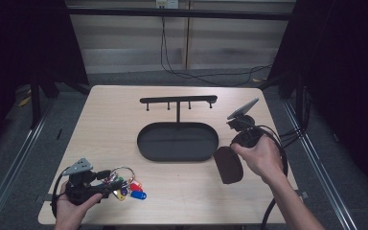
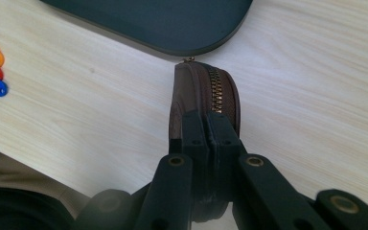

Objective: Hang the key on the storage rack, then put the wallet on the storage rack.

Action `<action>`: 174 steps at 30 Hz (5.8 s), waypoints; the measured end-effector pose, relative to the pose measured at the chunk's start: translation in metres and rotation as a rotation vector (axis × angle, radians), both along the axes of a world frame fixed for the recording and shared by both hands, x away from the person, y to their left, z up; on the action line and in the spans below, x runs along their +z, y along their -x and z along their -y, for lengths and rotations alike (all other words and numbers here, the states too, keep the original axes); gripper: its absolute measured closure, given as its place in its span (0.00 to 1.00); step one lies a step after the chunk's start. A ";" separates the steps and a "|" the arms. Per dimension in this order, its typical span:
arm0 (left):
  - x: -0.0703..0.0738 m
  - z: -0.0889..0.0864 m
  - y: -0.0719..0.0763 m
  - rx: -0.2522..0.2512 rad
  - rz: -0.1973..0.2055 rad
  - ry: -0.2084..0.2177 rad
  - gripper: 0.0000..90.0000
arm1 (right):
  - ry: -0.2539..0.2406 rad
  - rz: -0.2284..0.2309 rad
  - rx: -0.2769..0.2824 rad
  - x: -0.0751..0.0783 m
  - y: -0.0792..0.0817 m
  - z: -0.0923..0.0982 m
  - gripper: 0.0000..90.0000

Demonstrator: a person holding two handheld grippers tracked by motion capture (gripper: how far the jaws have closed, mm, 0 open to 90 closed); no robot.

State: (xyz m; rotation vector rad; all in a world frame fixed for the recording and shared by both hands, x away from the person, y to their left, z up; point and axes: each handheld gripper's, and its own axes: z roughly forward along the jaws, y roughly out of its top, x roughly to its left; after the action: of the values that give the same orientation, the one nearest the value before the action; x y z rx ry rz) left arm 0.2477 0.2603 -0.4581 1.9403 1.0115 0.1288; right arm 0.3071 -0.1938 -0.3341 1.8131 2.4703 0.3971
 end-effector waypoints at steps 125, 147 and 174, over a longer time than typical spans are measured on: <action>-0.002 -0.003 0.000 -0.002 -0.031 0.000 0.28 | -0.334 0.153 -0.152 -0.089 -0.098 0.008 0.77; -0.002 -0.004 -0.002 0.040 -0.028 -0.007 0.36 | -0.294 0.410 -0.096 -0.086 -0.023 0.028 0.37; -0.002 0.004 -0.002 -0.013 -0.071 -0.023 0.47 | -0.287 0.455 -0.022 -0.120 0.072 0.037 0.17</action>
State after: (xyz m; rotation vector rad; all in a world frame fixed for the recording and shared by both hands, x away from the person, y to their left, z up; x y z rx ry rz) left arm 0.2498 0.2564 -0.4598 1.9845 1.0473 0.0652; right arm 0.2350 -0.2309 -0.4545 1.6015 2.1585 1.0766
